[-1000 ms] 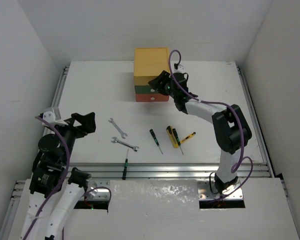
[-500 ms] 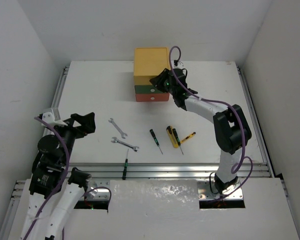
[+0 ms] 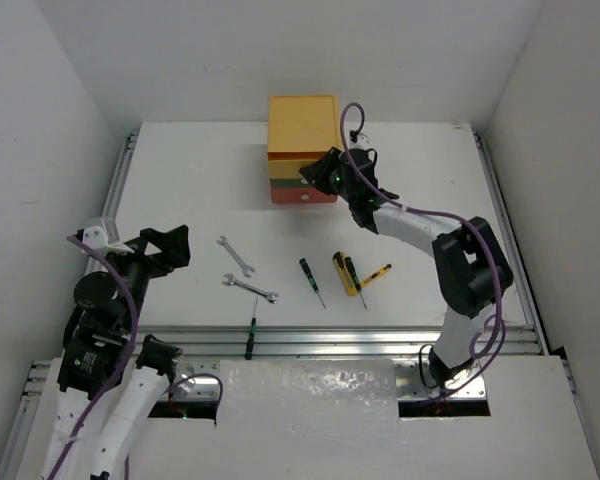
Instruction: Sort the tools into containers
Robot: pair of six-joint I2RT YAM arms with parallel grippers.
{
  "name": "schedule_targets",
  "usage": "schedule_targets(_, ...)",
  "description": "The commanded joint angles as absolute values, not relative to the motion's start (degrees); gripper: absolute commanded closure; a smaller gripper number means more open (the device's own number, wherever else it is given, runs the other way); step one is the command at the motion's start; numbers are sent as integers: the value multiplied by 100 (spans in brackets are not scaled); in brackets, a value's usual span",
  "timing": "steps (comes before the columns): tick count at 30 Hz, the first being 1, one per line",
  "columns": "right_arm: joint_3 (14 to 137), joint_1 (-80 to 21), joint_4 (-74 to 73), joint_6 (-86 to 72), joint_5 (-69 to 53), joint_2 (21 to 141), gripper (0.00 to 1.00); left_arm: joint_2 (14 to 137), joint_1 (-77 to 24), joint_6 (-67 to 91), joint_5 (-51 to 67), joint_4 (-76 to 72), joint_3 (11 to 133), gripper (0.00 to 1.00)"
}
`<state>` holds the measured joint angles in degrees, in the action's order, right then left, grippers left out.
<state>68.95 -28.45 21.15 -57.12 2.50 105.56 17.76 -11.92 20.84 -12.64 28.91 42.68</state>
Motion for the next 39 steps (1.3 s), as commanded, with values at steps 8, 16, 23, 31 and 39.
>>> schedule_targets(8,5890,-3155,2645,-5854,26,9528,81,1679,-1125,2039,-1353,2689,4263,0)
schedule_targets(16,5625,-3208,2453,-5678,-219,9044,32,1696,-1125,2048,-1380,2698,4263,0)
schedule_targets(23,4951,-3199,1101,-5195,122,7859,14,1705,-1125,2057,-1389,2707,4263,0)
schedule_targets(31,4579,-3208,-1075,-4869,1517,6838,1,1688,-1134,2074,-1450,2733,4280,1)
schedule_targets(39,4332,-3208,-1573,-3561,715,7098,27,1740,-1125,2074,-1415,2725,4271,0)
